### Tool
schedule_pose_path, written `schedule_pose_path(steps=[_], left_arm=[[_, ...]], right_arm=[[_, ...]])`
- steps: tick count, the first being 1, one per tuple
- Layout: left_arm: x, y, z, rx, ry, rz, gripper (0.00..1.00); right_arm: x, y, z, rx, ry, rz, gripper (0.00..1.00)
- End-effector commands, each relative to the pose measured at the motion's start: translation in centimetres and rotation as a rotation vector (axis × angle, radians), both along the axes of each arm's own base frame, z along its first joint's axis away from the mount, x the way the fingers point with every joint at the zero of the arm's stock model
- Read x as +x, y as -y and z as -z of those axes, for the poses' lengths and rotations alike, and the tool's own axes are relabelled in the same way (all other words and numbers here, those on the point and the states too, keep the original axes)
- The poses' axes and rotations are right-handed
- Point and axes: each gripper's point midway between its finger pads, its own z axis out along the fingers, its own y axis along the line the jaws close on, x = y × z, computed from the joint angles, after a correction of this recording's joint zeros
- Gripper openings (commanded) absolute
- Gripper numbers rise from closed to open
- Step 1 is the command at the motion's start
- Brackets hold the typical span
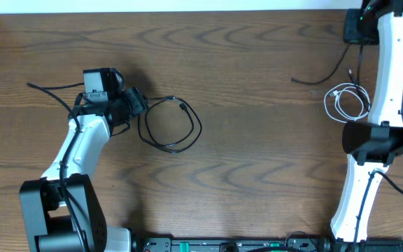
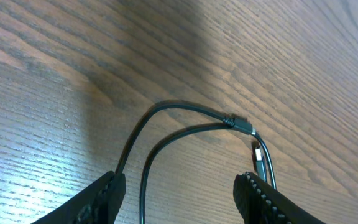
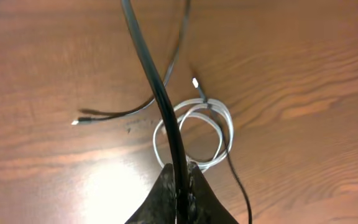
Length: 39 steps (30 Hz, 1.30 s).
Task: Untangle cables
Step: 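Carry the black cable right and lower it beside the white cable, then open the right gripper and lift it off the placed black cable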
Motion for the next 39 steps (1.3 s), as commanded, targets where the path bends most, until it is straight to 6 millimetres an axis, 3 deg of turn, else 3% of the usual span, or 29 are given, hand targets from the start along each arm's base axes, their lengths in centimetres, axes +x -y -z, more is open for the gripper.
schedule_pose_path(steps=[1, 11, 14, 15, 17, 18, 20, 28, 32, 36, 39], left_arm=[[-0.1, -0.3, 0.3, 0.011, -0.009, -0.005, 0.61], [-0.1, -0.3, 0.3, 0.011, -0.009, -0.005, 0.61], [-0.1, -0.3, 0.3, 0.011, -0.009, -0.005, 0.61], [-0.1, -0.3, 0.3, 0.011, -0.009, -0.005, 0.61], [-0.1, -0.3, 0.3, 0.011, -0.009, -0.005, 0.61], [-0.1, -0.3, 0.3, 0.011, -0.009, -0.005, 0.61], [-0.2, -0.3, 0.4, 0.011, -0.010, -0.005, 0.61], [-0.2, -0.3, 0.4, 0.011, -0.012, -0.005, 0.61], [-0.3, -0.3, 0.4, 0.011, -0.012, -0.005, 0.61], [-0.3, -0.3, 0.4, 0.011, -0.012, -0.005, 0.61], [-0.2, -0.3, 0.4, 0.011, -0.012, -0.005, 0.61]], right_arm=[[-1.1, 0.7, 1.6, 0.000, -0.072, 0.030, 0.04], [-4.1, 3.5, 7.7, -0.094, -0.315, 0.072, 0.04], [-4.6, 4.0, 9.1, -0.092, -0.353, 0.083, 0.15], [-4.7, 4.2, 9.5, -0.090, -0.362, 0.087, 0.23], [-4.8, 4.6, 10.3, -0.088, -0.368, 0.095, 0.68], [-4.7, 4.7, 10.6, -0.087, -0.365, 0.098, 0.82], [-4.0, 4.9, 11.3, -0.083, -0.343, 0.104, 0.98], [-1.0, 1.6, 12.9, 0.124, -0.228, 0.064, 0.99], [0.8, -1.9, 12.7, 0.317, -0.154, -0.010, 0.99], [2.0, -6.4, 11.3, 0.539, -0.077, -0.234, 0.99], [2.6, -8.0, 10.4, 0.625, -0.030, -0.316, 0.99]])
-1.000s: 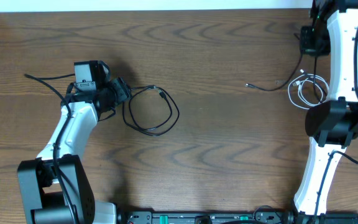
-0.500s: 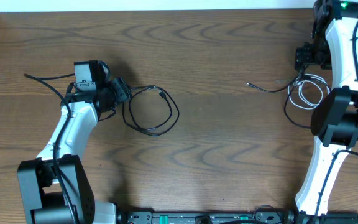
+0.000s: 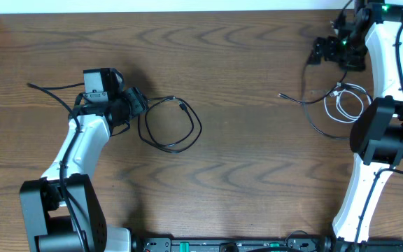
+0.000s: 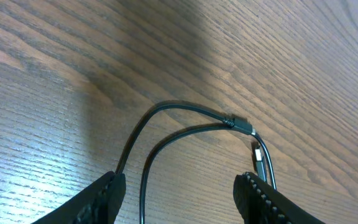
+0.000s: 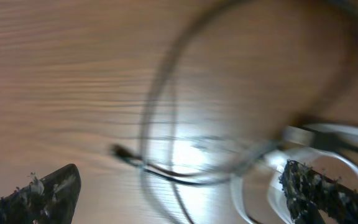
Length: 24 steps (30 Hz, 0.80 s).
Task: Untangle cables
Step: 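Open the right gripper and lift it off the placed black cable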
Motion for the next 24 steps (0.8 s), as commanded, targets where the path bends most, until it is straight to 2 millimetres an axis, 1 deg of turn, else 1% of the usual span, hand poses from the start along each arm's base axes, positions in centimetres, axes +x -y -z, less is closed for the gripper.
schedule_pose_path(steps=[1, 4, 5, 6, 7, 8, 9, 10, 11, 13, 17, 24], left_arm=[[-0.2, -0.3, 0.4, 0.011, -0.012, -0.005, 0.61], [-0.2, -0.3, 0.4, 0.011, -0.012, -0.005, 0.61], [-0.2, -0.3, 0.4, 0.011, -0.012, -0.005, 0.61], [-0.2, -0.3, 0.4, 0.011, -0.011, -0.005, 0.61], [-0.2, -0.3, 0.4, 0.011, -0.012, -0.005, 0.61], [-0.2, -0.3, 0.4, 0.011, -0.012, -0.005, 0.61], [-0.2, -0.3, 0.4, 0.011, -0.012, -0.005, 0.61], [-0.2, -0.3, 0.4, 0.011, -0.012, -0.005, 0.61], [-0.2, -0.3, 0.4, 0.011, -0.012, -0.005, 0.60], [-0.2, -0.3, 0.4, 0.011, -0.012, -0.005, 0.58], [-0.2, -0.3, 0.4, 0.011, -0.012, -0.005, 0.58], [-0.2, -0.3, 0.4, 0.011, -0.012, -0.005, 0.58]], right_arm=[[0.6, -3.6, -2.4, 0.203, 0.101, -0.134, 0.99], [1.0, -3.9, -2.5, 0.200, 0.120, -0.142, 0.98], [1.1, -4.1, -2.5, 0.199, 0.123, -0.145, 0.93], [1.1, -4.3, -2.5, 0.199, 0.123, -0.149, 0.84], [1.1, -4.5, -2.5, 0.200, 0.123, -0.154, 0.72], [1.1, -4.8, -2.5, 0.200, 0.122, -0.160, 0.57], [1.0, -5.2, -2.4, 0.201, 0.119, -0.167, 0.39], [1.0, -5.6, -2.4, 0.201, 0.117, -0.174, 0.24], [0.9, -6.0, -2.3, 0.200, 0.113, -0.183, 0.13], [0.8, -6.8, -1.8, 0.185, 0.104, -0.199, 0.01], [0.4, -8.1, -0.2, 0.168, 0.080, -0.223, 0.01], [-0.6, -10.9, 4.3, 0.172, 0.051, -0.276, 0.02]])
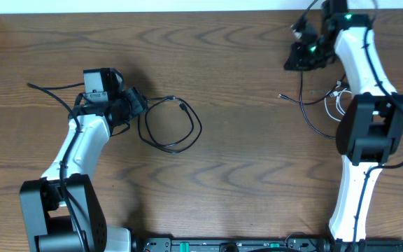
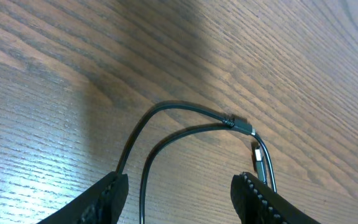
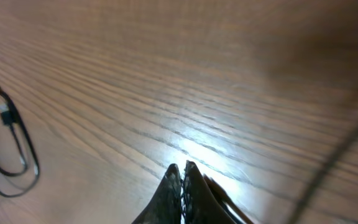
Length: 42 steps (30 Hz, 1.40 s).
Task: Untangle cables
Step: 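Open the right gripper and lift it off the placed black cable, then move the right gripper back to the black cables near the left gripper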
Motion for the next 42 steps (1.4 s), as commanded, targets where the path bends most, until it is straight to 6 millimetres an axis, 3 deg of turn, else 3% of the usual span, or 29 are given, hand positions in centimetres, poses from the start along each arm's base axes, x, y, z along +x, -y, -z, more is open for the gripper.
schedule_pose_path(steps=[1, 5, 11, 20, 24, 29, 34, 35, 39, 40, 42], left_arm=[[-0.3, -0.3, 0.4, 0.011, -0.012, -0.005, 0.58], [-0.3, -0.3, 0.4, 0.011, -0.012, -0.005, 0.58], [-0.3, -0.3, 0.4, 0.011, -0.012, -0.005, 0.58], [-0.3, -0.3, 0.4, 0.011, -0.012, -0.005, 0.58], [-0.2, -0.3, 0.4, 0.011, -0.012, -0.005, 0.58], [-0.2, -0.3, 0.4, 0.011, -0.012, -0.005, 0.58], [-0.2, -0.3, 0.4, 0.011, -0.012, -0.005, 0.58], [-0.2, -0.3, 0.4, 0.011, -0.012, -0.005, 0.58], [-0.2, -0.3, 0.4, 0.011, -0.012, -0.005, 0.58], [-0.2, -0.3, 0.4, 0.011, -0.012, -0.006, 0.53], [-0.3, -0.4, 0.4, 0.013, -0.012, -0.007, 0.25]], right_arm=[[-1.0, -1.3, 1.8, -0.006, -0.010, -0.032, 0.02], [-1.3, 0.0, 4.5, -0.107, -0.044, 0.047, 0.03], [-2.3, 4.6, 7.1, -0.340, -0.102, 0.178, 0.03], [-3.2, 9.7, 7.3, -0.536, -0.136, 0.270, 0.02], [-3.1, 10.4, 6.6, -0.546, -0.131, 0.283, 0.03], [-2.0, 7.8, 4.3, -0.423, -0.085, 0.237, 0.06], [-1.1, 0.7, 0.3, -0.123, 0.012, 0.020, 0.09], [-1.1, -1.4, -0.9, -0.038, 0.041, -0.047, 0.09], [-2.1, -6.5, -3.1, 0.144, 0.085, -0.198, 0.09], [-2.4, -7.4, -3.3, 0.169, 0.091, -0.227, 0.08], [-3.4, -9.6, -3.5, 0.196, 0.099, -0.302, 0.01]])
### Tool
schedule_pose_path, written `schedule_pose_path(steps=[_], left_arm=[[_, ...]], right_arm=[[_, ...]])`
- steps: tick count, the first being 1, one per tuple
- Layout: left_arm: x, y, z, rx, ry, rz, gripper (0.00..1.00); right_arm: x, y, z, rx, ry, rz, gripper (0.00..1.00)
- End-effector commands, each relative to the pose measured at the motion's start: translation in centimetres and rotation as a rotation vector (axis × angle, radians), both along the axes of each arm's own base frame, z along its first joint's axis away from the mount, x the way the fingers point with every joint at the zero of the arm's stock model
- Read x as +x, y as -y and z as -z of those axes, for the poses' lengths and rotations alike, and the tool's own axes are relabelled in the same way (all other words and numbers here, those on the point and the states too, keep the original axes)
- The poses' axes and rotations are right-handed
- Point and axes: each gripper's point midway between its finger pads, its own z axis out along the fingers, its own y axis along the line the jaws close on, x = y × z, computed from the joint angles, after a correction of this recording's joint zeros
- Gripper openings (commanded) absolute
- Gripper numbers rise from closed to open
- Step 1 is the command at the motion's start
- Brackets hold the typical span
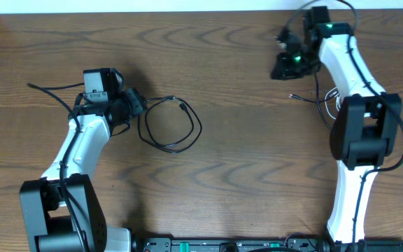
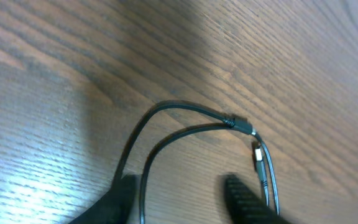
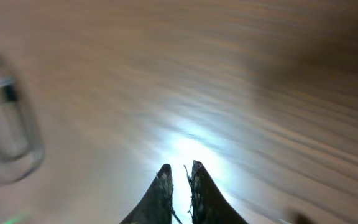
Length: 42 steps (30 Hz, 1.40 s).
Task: Untangle cables
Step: 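Move the right gripper back to the black cables near the left gripper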
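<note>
A black cable (image 1: 187,133) lies in a loop left of centre. My left gripper (image 1: 137,103) sits at its left edge. In the left wrist view two strands of the cable (image 2: 166,121) run between the blurred fingers (image 2: 124,194); the jaws stand apart. My right gripper (image 1: 283,66) hovers at the far right. Its jaws are almost together, with a thin dark strand between them (image 3: 180,171). A second black cable (image 1: 301,96) trails below it. A white cable (image 1: 332,94) shows partly beside the right arm.
The wooden table (image 1: 257,161) carries only the cables. A loose black cable end (image 1: 44,87) lies left of the left arm. The right arm's body covers the table's far right edge. The right wrist view is blurred.
My right gripper has moved a little left and forward, and the second black cable's free end has shifted right. My left gripper's fingers stand closer together around the looped cable's strands.
At first my right gripper was shut on a black cable over the white coil at the far right corner. It then stood open further left, then shut again. It now sits further left still, the cable dragged along. My left arm stayed by the loop throughout.
</note>
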Motion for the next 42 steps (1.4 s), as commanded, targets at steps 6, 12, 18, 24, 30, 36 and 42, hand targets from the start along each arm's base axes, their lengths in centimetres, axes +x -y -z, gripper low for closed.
schedule_pose_path(steps=[6, 12, 18, 24, 30, 36, 42], left_arm=[[-0.4, -1.6, 0.7, 0.052, -0.032, -0.082, 0.07], [-0.4, -1.6, 0.7, 0.051, -0.032, -0.081, 0.07], [-0.4, -2.4, 0.8, 0.093, -0.037, -0.106, 0.07], [-0.6, -2.9, 1.0, 0.116, -0.045, -0.124, 0.08], [-0.7, -3.0, 1.0, 0.123, -0.050, -0.128, 0.09], [-1.4, -4.6, 1.4, 0.173, -0.086, -0.231, 0.17], [-1.5, -4.7, 1.4, 0.169, -0.093, -0.249, 0.17]], right_arm=[[-4.1, -10.2, -3.6, 0.173, 0.101, -0.366, 0.13], [-7.3, -15.6, -3.9, 0.198, 0.139, -0.557, 0.25], [-11.2, -20.6, -5.0, 0.304, 0.196, -0.765, 0.40], [-14.1, -24.2, -5.6, 0.370, 0.224, -0.876, 0.58], [-15.5, -26.2, -5.4, 0.382, 0.244, -0.929, 0.71], [-16.5, -27.1, -4.1, 0.382, 0.216, -0.952, 0.70], [-17.8, -28.0, -2.1, 0.438, 0.142, -0.962, 0.68]])
